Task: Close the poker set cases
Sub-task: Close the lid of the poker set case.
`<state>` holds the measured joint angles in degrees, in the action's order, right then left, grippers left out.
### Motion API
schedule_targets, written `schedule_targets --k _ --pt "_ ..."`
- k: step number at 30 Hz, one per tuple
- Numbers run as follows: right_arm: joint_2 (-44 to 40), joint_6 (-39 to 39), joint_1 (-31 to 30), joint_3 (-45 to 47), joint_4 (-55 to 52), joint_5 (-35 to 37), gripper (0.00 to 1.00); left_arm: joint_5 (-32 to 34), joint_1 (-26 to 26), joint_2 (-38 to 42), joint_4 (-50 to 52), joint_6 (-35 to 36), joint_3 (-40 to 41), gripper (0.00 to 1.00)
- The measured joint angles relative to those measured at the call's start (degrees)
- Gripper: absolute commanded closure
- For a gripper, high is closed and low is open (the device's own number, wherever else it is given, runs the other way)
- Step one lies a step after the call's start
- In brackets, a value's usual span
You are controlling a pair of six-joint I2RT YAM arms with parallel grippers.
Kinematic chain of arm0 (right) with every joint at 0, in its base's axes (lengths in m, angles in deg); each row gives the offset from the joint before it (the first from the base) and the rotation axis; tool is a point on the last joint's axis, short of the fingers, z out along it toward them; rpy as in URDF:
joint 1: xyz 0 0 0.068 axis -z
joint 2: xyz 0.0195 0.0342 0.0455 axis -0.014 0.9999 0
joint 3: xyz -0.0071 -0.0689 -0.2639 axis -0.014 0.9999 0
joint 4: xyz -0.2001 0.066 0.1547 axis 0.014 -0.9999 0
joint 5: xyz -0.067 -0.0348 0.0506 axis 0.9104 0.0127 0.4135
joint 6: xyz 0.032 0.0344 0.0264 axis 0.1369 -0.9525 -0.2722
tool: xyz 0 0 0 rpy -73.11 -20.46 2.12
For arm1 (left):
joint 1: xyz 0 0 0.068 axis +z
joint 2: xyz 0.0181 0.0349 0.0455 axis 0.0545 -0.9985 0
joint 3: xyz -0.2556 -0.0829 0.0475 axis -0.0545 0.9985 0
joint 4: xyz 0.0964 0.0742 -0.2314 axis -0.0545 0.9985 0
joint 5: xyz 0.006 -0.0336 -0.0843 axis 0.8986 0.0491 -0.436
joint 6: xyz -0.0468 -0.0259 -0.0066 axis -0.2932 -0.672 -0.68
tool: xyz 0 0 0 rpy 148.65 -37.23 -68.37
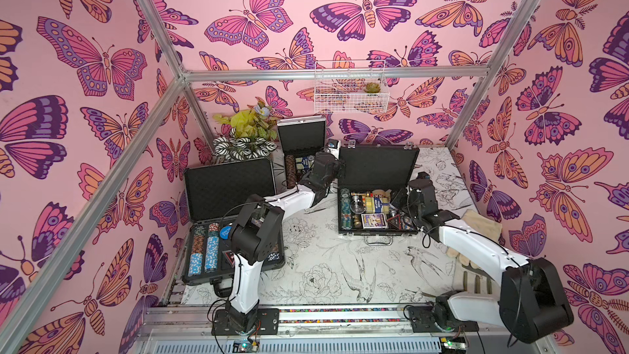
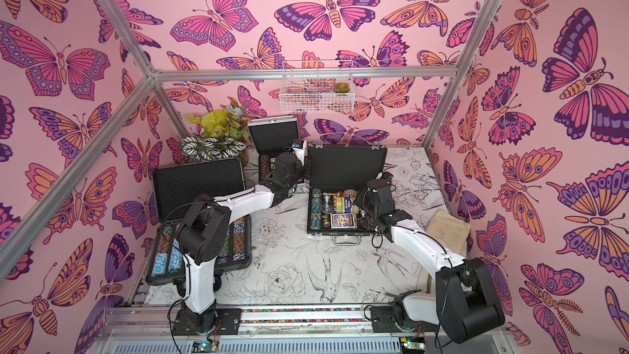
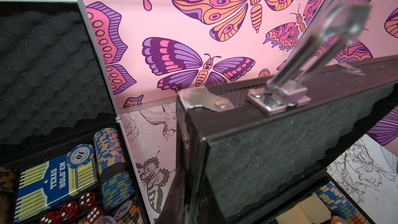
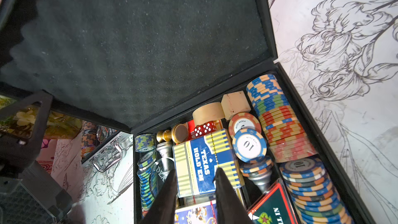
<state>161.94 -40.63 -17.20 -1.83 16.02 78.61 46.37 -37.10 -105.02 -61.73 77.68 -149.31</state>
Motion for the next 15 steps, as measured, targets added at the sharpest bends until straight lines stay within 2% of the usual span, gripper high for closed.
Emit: schedule_targets --k 6,15 --pt "-2.78 -0.57 0.02 2.05 -0.17 2.19 0.63 2.86 -1.99 3.23 -5.4 0.81 6.58 0.89" --pt "-5.01 -2.27 0.02 4.2 -0.13 4.17 0.58 5.86 -4.07 5.92 -9.38 0.76 12.04 0.87"
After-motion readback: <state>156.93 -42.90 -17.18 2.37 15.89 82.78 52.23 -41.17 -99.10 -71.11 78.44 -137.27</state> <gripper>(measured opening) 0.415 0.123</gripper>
